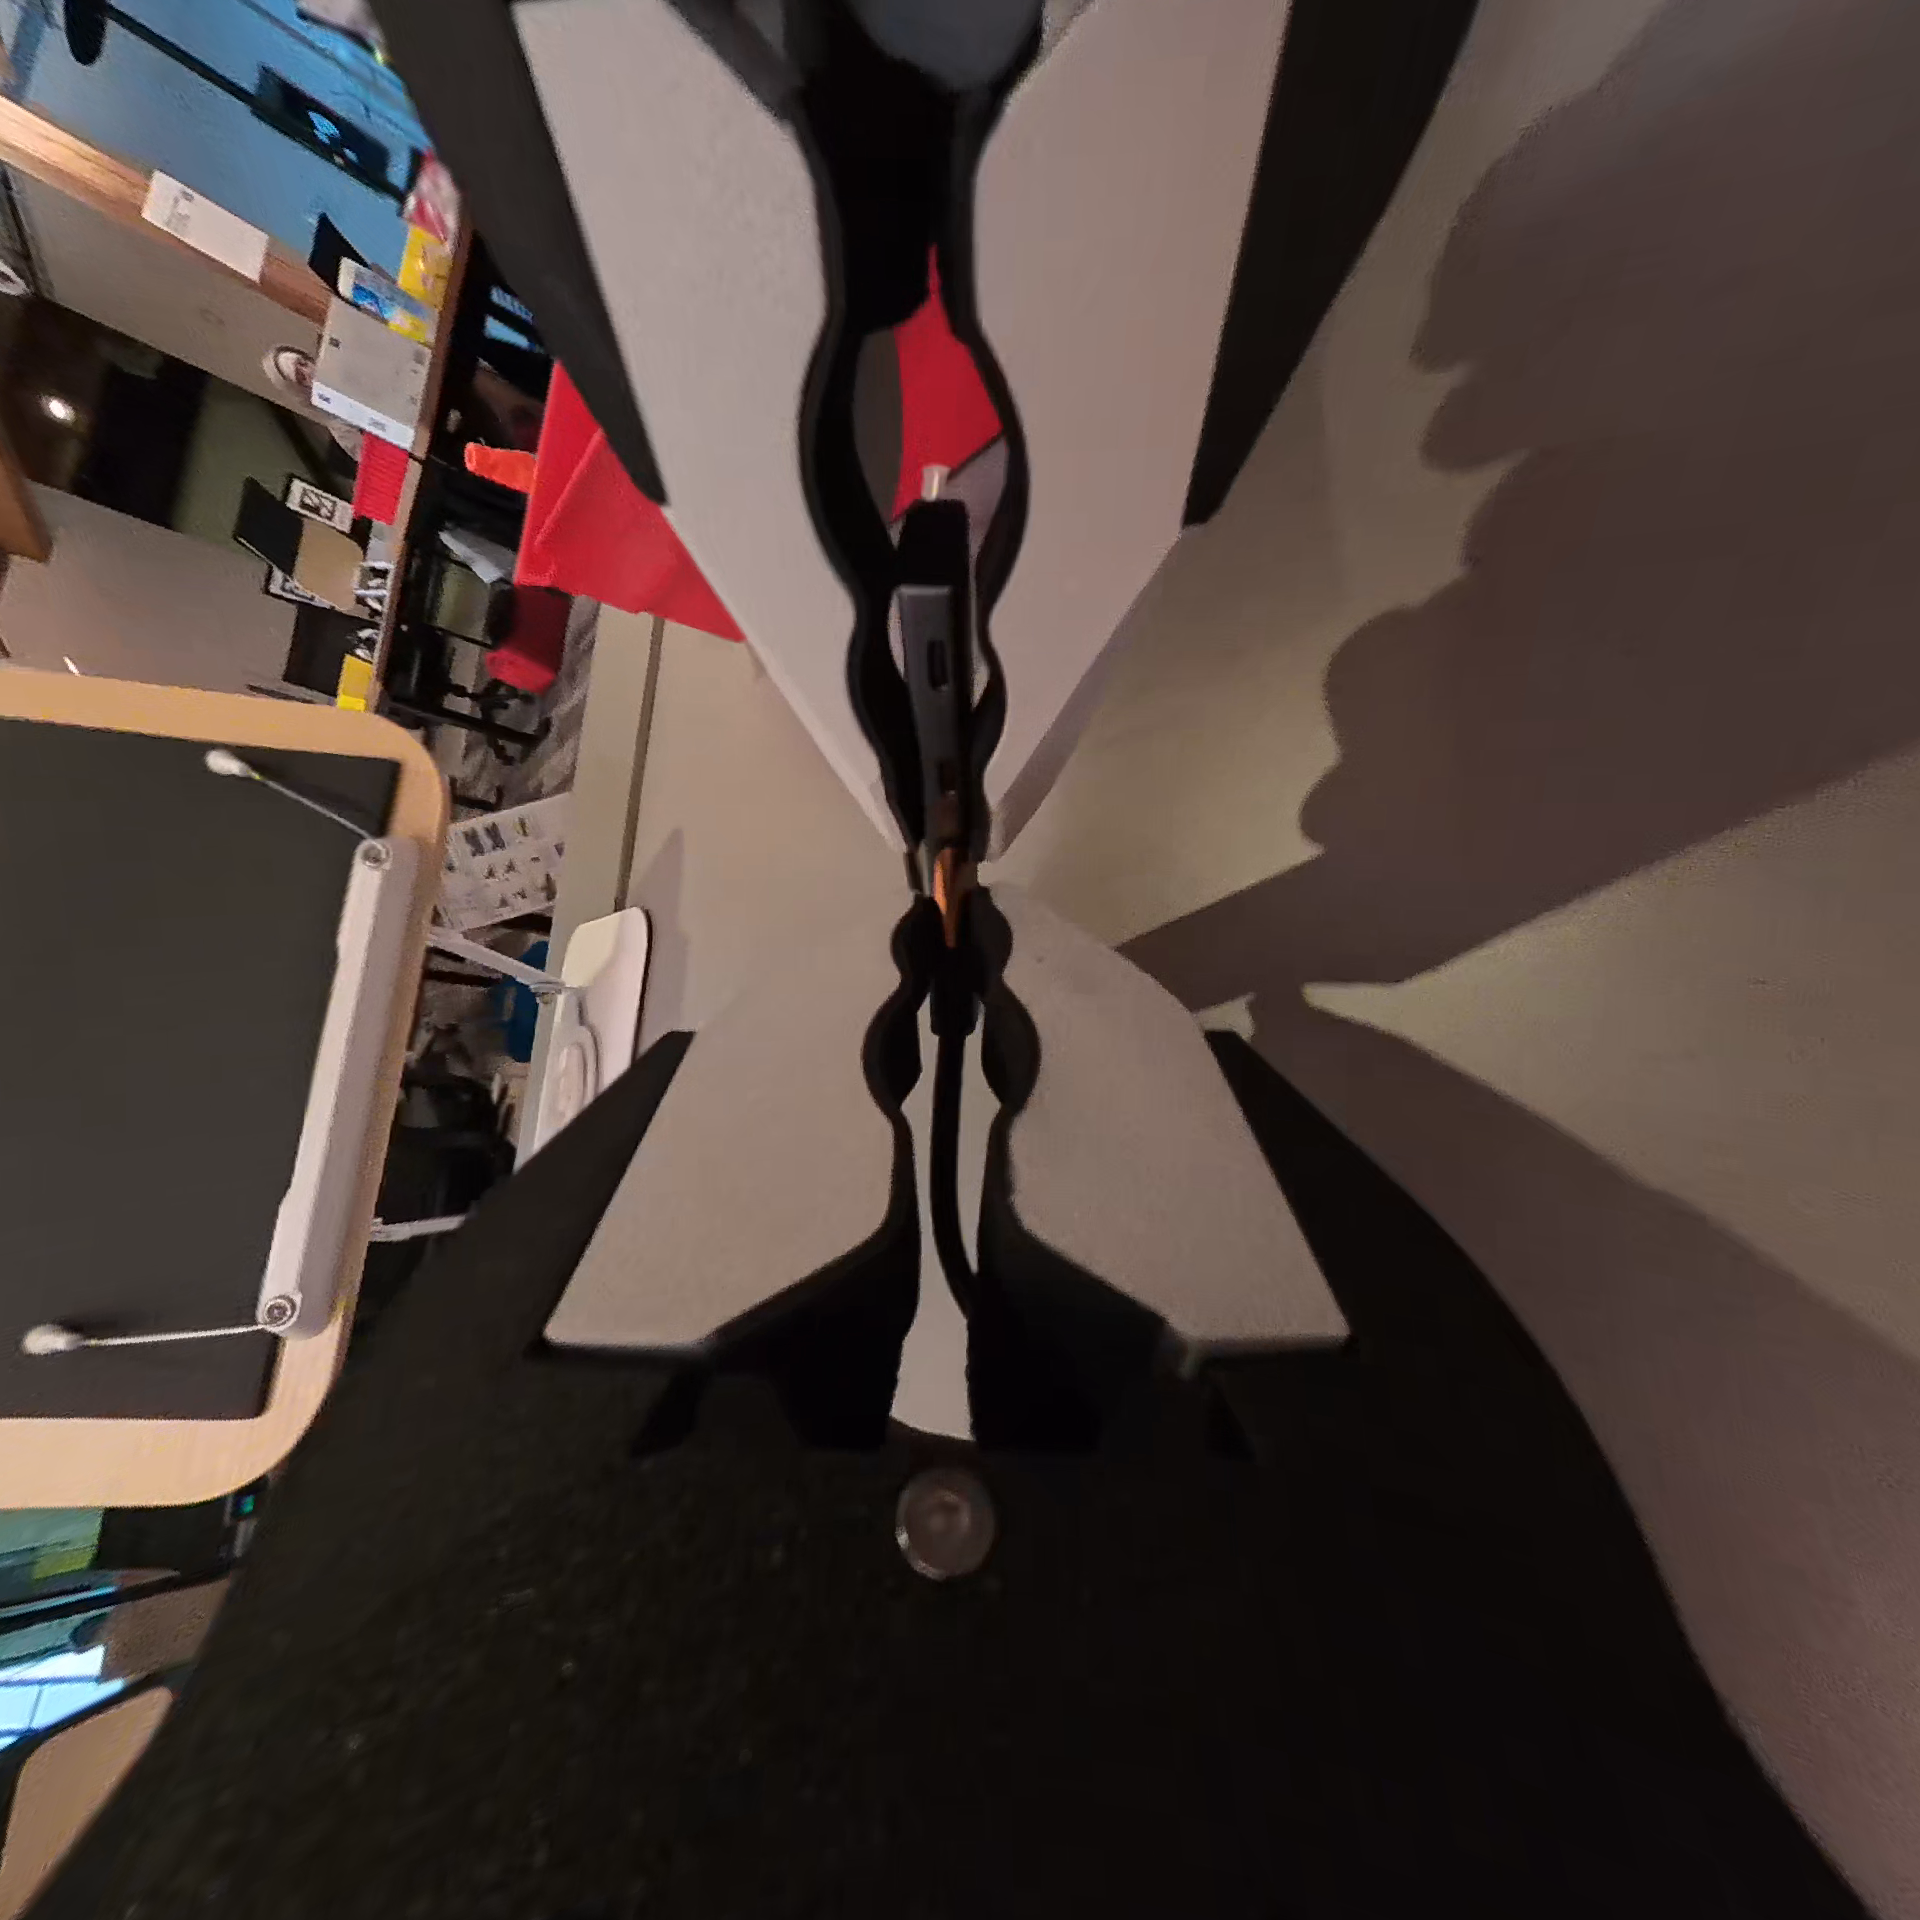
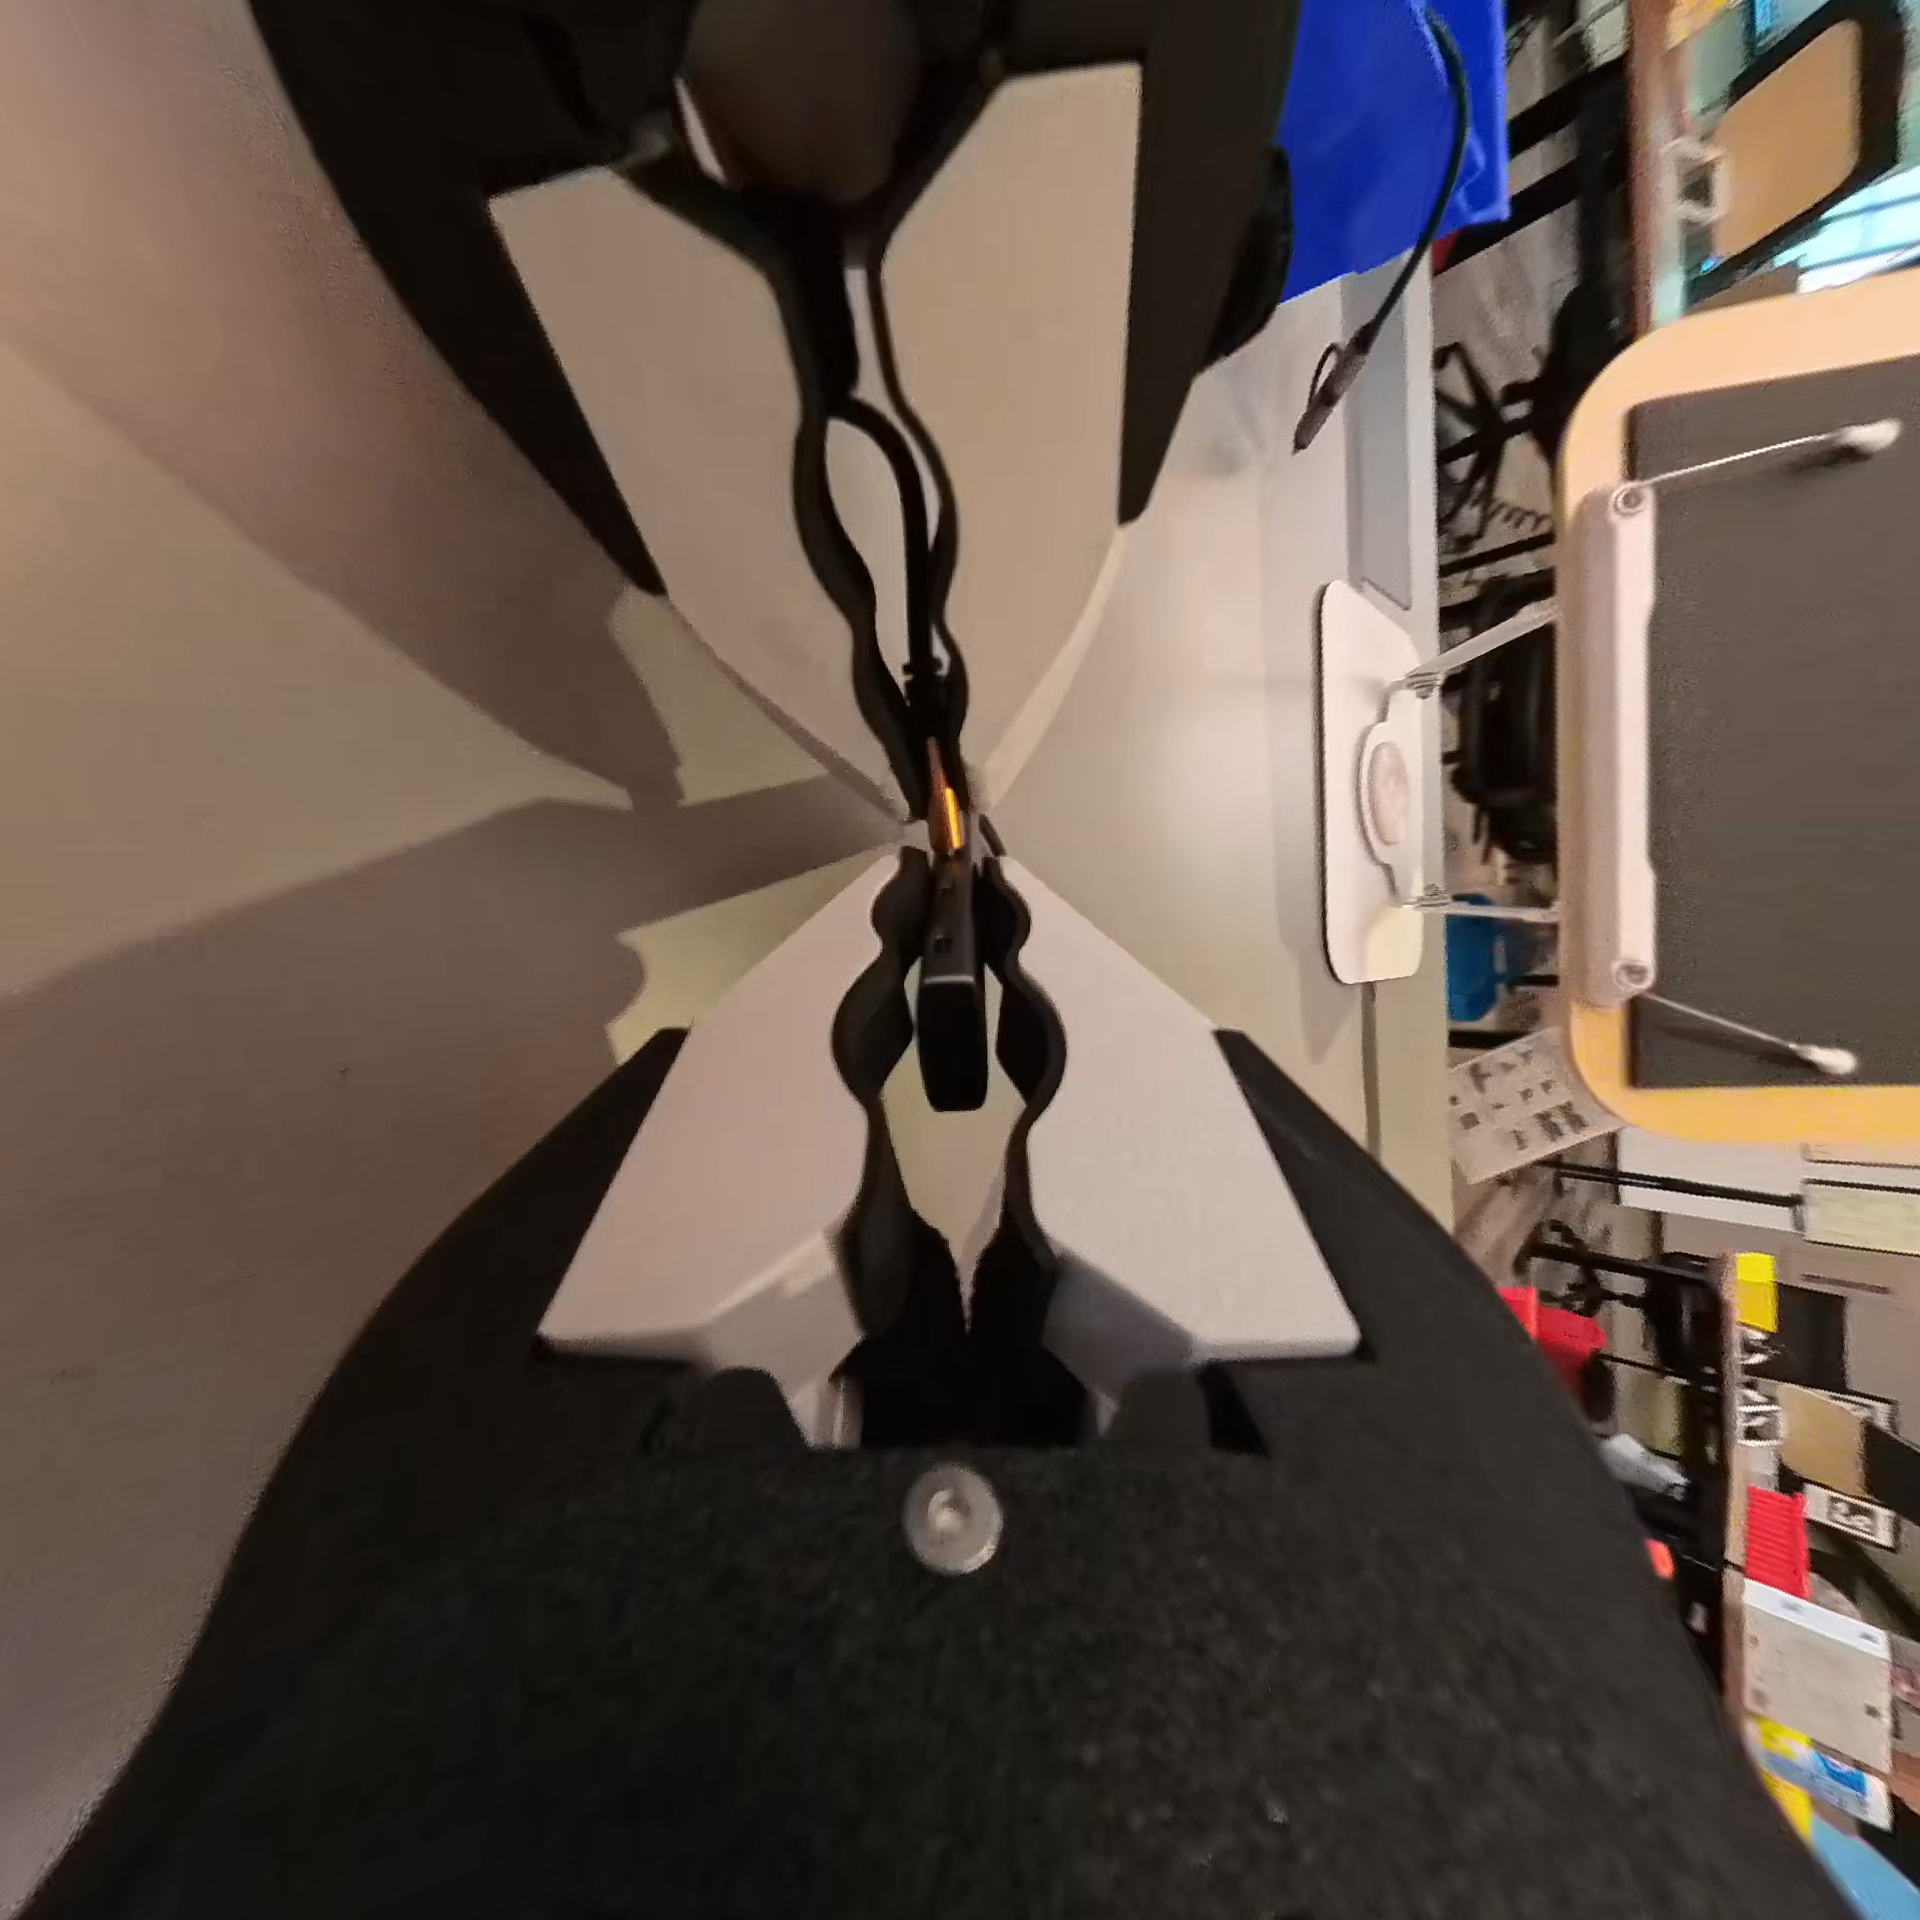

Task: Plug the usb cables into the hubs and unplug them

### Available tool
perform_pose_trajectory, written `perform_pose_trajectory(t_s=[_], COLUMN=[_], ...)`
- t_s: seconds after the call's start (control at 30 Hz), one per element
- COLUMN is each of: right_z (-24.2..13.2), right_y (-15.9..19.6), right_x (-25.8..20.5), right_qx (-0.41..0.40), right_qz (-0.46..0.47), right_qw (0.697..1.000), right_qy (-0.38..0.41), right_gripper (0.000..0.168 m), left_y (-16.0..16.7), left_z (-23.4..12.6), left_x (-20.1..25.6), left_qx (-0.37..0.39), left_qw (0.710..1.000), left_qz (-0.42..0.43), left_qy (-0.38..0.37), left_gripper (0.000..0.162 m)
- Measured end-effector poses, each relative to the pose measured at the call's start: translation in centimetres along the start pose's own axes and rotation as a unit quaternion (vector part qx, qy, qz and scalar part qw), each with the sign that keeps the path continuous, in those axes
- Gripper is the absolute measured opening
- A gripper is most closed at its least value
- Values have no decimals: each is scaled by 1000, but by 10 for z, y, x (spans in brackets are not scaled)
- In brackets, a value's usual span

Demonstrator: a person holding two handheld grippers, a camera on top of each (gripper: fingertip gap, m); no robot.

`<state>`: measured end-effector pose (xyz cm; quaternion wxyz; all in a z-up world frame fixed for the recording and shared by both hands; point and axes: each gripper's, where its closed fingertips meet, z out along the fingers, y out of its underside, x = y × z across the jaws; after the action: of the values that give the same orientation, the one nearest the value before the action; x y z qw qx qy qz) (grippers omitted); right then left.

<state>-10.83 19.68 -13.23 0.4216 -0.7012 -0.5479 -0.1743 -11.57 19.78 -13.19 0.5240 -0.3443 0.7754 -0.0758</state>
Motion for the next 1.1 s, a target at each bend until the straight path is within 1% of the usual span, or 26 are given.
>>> perform_pose_trajectory(t_s=[0.1,0.3,0.33,0.37,0.4,0.43,0.5,0.57,0.6,0.67,0.73,0.77,0.8,0.83,0.9,0.97,1.03,1.1], right_z=[-3,0,-3,-7,-11,-16,-20,-16,-10,2,8,9,10,10,10,11,13,12], right_y=[3,5,4,3,1,-1,4,0,6,18,18,17,17,18,19,22,29,36], right_x=[-3,-7,-6,-6,-7,-5,9,2,-1,-8,-15,-17,-18,-18,-19,-16,-12,-6], right_qx=[7,7,21,35,49,62,66,78,58,24,13,10,3,-3,-16,-11,-8,-6], right_qz=[-6,34,66,120,181,240,367,465,496,506,522,525,515,503,501,505,499,488], right_qw=[999,997,995,991,982,969,928,880,864,859,848,846,853,861,862,860,866,873], right_qy=[31,69,66,50,26,8,9,-54,-68,-74,-89,-91,-85,-77,-74,-64,-37,-11], right_gripper=[9,8,9,11,17,27,29,34,34,36,29,26,26,26,24,22,21,20], left_y=[-5,-2,-3,-3,1,7,15,12,8,3,5,5,5,4,3,3,7,12], left_z=[0,5,5,5,7,10,14,14,13,12,13,13,13,12,13,15,20,23], left_x=[3,8,8,7,5,4,2,2,2,5,6,6,5,5,6,9,13,14], left_qx=[11,7,9,6,-7,-24,-47,-48,-44,-42,-56,-57,-58,-58,-58,-44,-27,-12], left_qw=[1000,999,998,996,994,991,984,978,976,970,964,963,963,964,966,978,996,997], left_qz=[21,42,55,71,90,108,141,164,175,199,219,220,218,215,207,160,53,-78], left_qy=[-12,-21,-32,-49,-65,-78,-99,-115,-123,-135,-141,-144,-147,-149,-146,-126,-70,-11], left_gripper=[6,6,7,7,6,6,6,6,6,6,6,6,6,6,6,7,10,23])
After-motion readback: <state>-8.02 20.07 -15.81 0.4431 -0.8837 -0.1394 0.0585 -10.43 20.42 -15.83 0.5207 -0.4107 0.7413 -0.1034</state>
